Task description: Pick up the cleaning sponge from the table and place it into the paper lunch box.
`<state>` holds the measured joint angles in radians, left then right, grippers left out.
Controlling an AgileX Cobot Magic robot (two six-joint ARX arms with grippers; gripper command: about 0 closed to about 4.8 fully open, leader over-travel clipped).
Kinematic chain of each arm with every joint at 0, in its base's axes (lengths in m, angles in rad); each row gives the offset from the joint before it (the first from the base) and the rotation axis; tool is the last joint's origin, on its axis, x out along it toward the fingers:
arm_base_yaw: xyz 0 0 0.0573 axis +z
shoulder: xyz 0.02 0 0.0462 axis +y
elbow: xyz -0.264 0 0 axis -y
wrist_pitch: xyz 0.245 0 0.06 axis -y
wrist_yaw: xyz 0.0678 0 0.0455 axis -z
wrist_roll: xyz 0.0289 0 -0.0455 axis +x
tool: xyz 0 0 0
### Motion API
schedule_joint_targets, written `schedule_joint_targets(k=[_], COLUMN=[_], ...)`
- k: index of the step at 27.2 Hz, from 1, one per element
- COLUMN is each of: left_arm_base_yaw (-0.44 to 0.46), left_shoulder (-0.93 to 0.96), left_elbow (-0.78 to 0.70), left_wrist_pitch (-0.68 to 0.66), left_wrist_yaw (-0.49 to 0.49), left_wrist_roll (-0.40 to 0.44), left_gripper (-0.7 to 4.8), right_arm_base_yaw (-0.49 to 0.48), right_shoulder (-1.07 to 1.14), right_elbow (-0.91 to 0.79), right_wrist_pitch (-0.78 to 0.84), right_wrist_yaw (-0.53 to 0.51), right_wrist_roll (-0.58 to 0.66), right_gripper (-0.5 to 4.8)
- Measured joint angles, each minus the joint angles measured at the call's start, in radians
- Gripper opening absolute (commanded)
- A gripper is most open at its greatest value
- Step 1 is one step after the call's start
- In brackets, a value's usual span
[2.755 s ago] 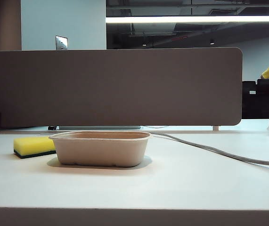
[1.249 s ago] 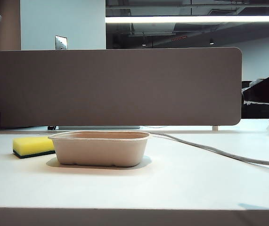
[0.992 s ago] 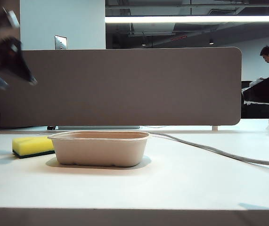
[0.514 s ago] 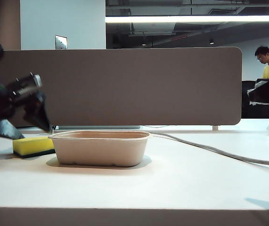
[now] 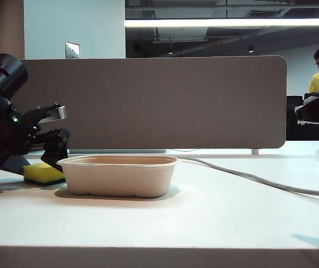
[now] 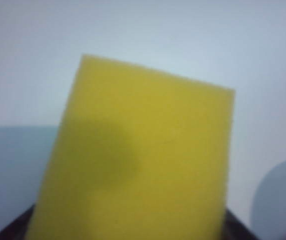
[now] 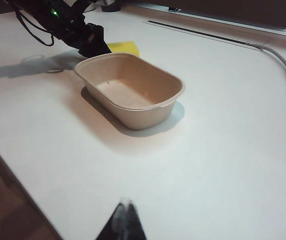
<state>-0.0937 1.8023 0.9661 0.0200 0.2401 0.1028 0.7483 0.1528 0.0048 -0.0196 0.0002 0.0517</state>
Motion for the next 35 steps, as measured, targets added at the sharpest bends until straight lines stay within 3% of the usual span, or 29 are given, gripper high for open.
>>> schedule_joint_targets(k=[4, 7, 13, 20, 22, 26, 27, 32, 35], left_arm_base_yaw=[0.005, 0.004, 0.005, 0.004, 0.005, -0.014, -0.034, -0.128, -0.203], left_shoulder=[0.000, -0.005, -0.012, -0.139, -0.211, -0.305, -0.318, -0.321, -0.294], left_elbow=[0.000, 0.005, 0.006, -0.008, -0.007, 0.003, 0.002, -0.003, -0.003], left_wrist_pitch=[-0.010, -0.010, -0.022, -0.167, -0.173, -0.198, -0.226, -0.270, -0.267], left_wrist_yaw=[-0.029, -0.026, 0.005, 0.038, 0.124, 0.443, 0.465, 0.471, 0.421], left_wrist_roll=[0.011, 0.017, 0.017, 0.027, 0.043, 0.129, 0.150, 0.239, 0.304], left_gripper=[0.75, -0.08, -0.06, -0.06, -0.06, -0.06, -0.06, -0.06, -0.06], right_arm_base_yaw=[0.000, 0.000, 0.000, 0.000, 0.000, 0.000, 0.000, 0.000, 0.000], right_shoulder=[0.000, 0.000, 0.000, 0.000, 0.000, 0.000, 0.000, 0.000, 0.000], right_elbow=[0.000, 0.000, 0.000, 0.000, 0.000, 0.000, 0.000, 0.000, 0.000], right_wrist_pitch=[0.000, 0.000, 0.000, 0.000, 0.000, 0.000, 0.000, 0.000, 0.000], right_wrist_yaw=[0.000, 0.000, 0.000, 0.000, 0.000, 0.000, 0.000, 0.000, 0.000], right_wrist_roll=[0.000, 0.000, 0.000, 0.000, 0.000, 0.000, 0.000, 0.000, 0.000], right_gripper=[-0.05, -0.05, -0.05, -0.05, -0.05, -0.05, -0.05, -0.05, -0.05])
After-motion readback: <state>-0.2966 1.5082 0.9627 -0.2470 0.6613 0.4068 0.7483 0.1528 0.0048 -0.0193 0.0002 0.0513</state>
